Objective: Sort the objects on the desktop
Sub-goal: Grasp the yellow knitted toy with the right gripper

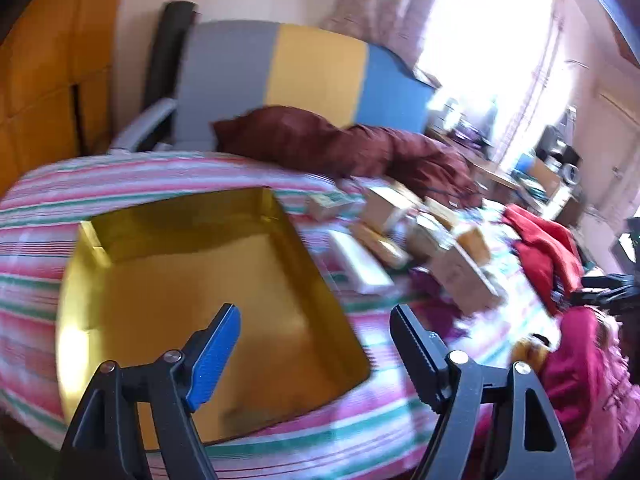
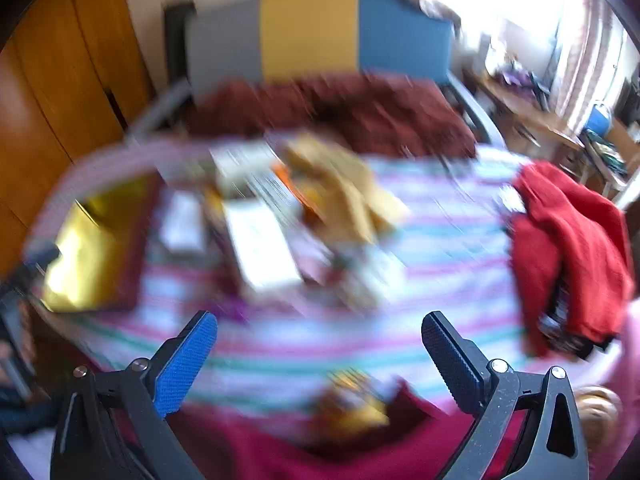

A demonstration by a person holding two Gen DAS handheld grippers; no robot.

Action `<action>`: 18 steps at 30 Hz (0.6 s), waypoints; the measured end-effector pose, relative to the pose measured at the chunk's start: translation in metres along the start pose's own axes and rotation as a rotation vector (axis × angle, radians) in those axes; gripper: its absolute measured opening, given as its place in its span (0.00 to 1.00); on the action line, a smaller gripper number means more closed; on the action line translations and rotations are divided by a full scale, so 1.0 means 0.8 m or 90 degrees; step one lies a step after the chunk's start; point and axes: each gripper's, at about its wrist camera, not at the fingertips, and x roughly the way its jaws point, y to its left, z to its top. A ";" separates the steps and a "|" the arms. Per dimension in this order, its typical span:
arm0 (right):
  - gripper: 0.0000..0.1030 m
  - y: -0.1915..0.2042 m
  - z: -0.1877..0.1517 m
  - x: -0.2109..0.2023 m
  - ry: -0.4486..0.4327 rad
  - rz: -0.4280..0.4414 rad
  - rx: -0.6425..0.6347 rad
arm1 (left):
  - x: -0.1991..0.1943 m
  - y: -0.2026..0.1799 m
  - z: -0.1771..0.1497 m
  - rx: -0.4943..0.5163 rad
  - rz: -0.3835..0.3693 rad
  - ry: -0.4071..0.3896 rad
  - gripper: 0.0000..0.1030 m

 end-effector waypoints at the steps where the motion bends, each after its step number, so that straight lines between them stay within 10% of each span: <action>1: 1.00 -0.006 -0.005 0.010 0.033 -0.005 -0.004 | 0.005 -0.004 0.001 0.004 -0.009 0.010 0.76; 18: 0.66 0.050 -0.037 0.142 0.329 -0.078 -0.237 | 0.076 -0.055 0.004 0.018 -0.073 0.153 0.79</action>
